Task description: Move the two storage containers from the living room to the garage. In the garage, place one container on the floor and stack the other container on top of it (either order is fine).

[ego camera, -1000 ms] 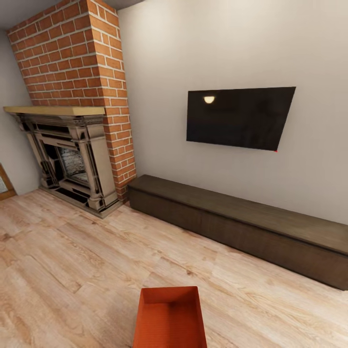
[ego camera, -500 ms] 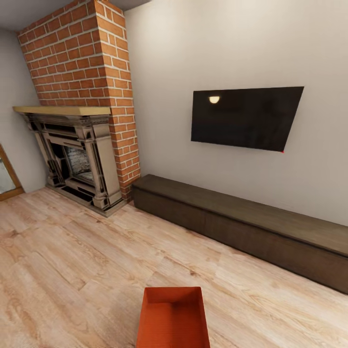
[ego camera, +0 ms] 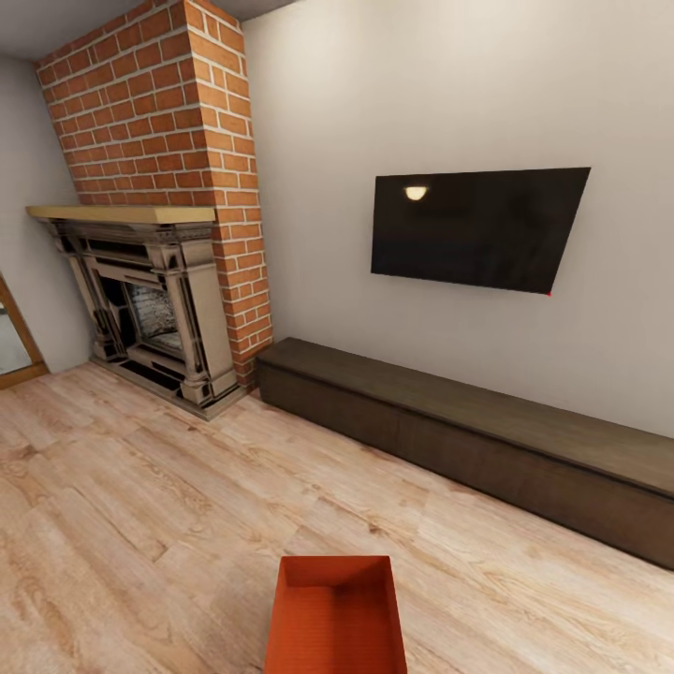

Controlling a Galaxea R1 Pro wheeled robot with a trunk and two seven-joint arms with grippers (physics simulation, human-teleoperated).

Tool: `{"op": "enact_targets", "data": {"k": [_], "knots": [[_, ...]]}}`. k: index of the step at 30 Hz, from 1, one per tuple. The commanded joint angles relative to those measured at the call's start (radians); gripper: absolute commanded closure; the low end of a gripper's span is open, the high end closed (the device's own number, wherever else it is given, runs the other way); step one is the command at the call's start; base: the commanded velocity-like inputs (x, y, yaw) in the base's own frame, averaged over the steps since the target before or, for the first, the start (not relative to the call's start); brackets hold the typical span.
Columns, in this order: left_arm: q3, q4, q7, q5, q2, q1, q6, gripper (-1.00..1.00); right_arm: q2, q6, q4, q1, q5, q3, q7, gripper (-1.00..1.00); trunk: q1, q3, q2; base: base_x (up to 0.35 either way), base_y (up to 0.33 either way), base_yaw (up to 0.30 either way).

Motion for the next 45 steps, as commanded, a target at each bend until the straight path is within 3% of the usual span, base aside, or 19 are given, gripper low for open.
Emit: {"op": "enact_targets", "data": {"k": [1, 45], "knots": [[0.0, 0.001, 0.002, 0.008, 0.0, -0.001, -0.002, -1.0, 0.001, -0.004, 0.003, -0.001, -0.009, 0.008, -0.001, -1.0, 0.0, -0.001, -0.001, 0.0, 0.0, 0.0], [0.0, 0.001, 0.002, 0.008, 0.0, 0.0, -0.002, -1.0, 0.001, -0.004, 0.003, -0.001, -0.009, 0.008, -0.001, -1.0, 0.0, -0.063, -0.001, 0.0, 0.0, 0.015]]}}
